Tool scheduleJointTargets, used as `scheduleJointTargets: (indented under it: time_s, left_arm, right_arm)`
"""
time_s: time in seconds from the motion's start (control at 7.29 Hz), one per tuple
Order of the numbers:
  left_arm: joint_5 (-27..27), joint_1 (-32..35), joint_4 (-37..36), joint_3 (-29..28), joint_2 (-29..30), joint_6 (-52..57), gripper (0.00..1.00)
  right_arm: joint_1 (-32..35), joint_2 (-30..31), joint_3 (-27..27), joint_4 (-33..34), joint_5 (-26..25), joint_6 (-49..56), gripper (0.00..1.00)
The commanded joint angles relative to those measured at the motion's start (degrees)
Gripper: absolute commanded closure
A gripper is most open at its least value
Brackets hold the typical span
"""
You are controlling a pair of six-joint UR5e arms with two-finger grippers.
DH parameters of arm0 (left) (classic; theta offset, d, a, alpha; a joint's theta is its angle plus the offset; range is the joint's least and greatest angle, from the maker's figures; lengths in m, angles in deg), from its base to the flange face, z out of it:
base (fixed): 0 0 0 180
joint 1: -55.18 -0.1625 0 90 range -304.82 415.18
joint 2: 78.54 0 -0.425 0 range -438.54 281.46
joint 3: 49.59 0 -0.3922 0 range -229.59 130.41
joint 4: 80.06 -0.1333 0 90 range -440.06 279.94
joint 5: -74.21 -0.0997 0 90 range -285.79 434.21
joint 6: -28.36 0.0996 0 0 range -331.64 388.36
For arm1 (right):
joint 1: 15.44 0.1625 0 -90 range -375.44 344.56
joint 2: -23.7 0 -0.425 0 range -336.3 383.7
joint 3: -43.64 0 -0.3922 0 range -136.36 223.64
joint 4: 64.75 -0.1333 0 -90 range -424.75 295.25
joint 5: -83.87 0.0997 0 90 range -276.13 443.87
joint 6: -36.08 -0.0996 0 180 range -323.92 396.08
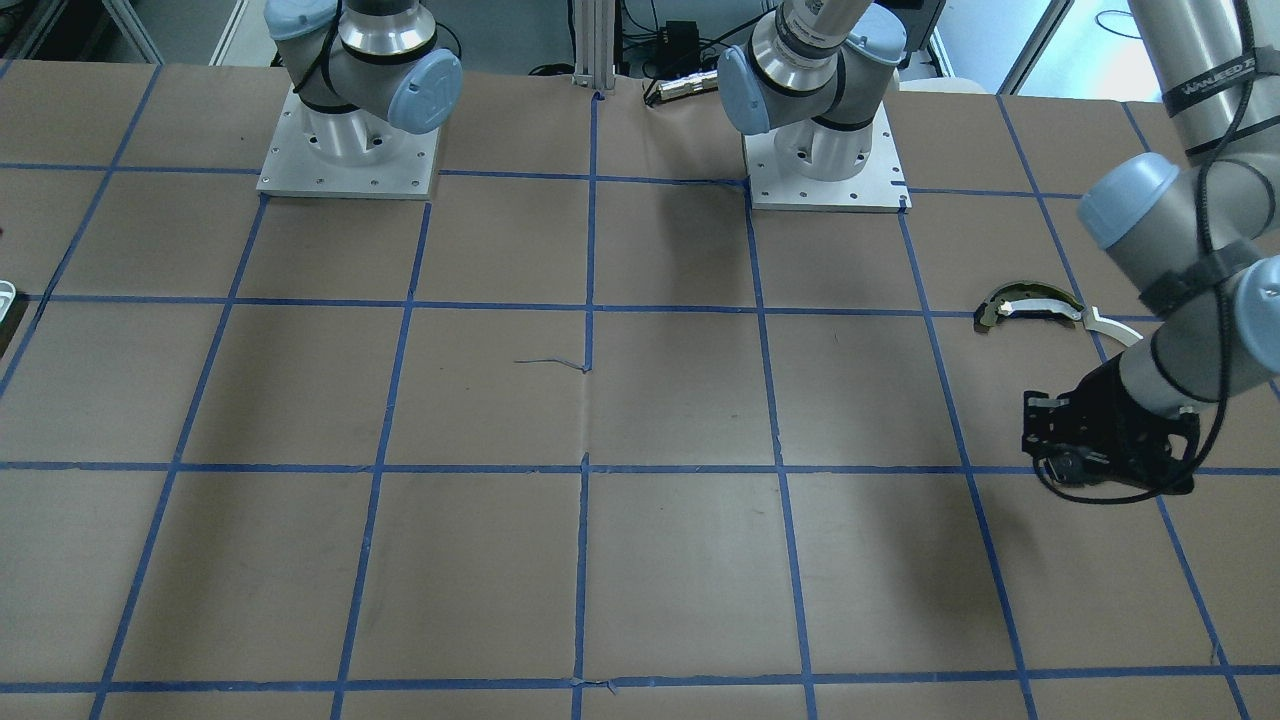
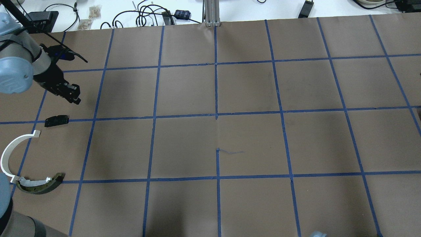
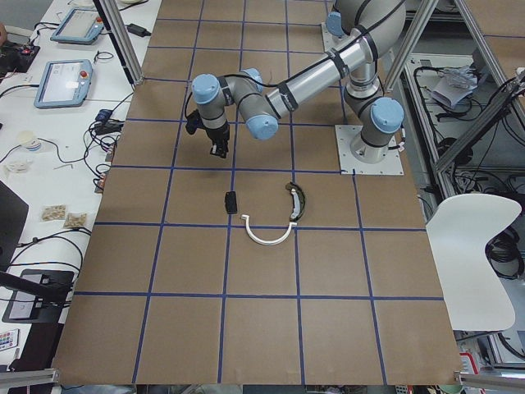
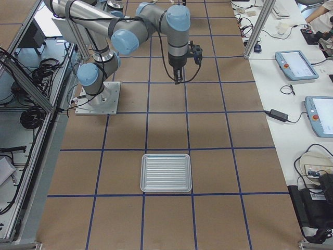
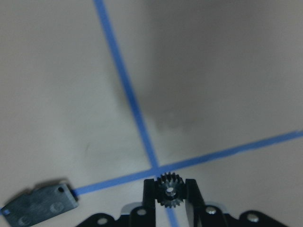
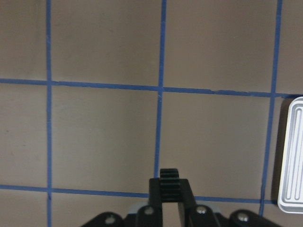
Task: Place bearing gear from tray to pile
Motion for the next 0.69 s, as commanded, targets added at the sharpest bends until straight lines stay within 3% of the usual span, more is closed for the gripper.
scheduleJointTargets:
  time_s: [0.0,0.27,0.55]
  left_arm:
    - [-1.2,-11.7,1.7,3.5,-1.3,9.6,1.00]
    - [-1.8,-17.0,0.5,4.0,0.9,11.7,1.00]
    - [-1.6,-17.1,-3.6,4.9,4.7,10.9,1.00]
  right_arm:
    - [10.7,1.6,0.0,-0.7,-1.2,-15.3,0.87]
    - [21.3,0.7,0.0,0.2,-0.9,-32.8,0.87]
    - [33.3,-5.0,0.2,9.0,0.0,-50.4,0.84]
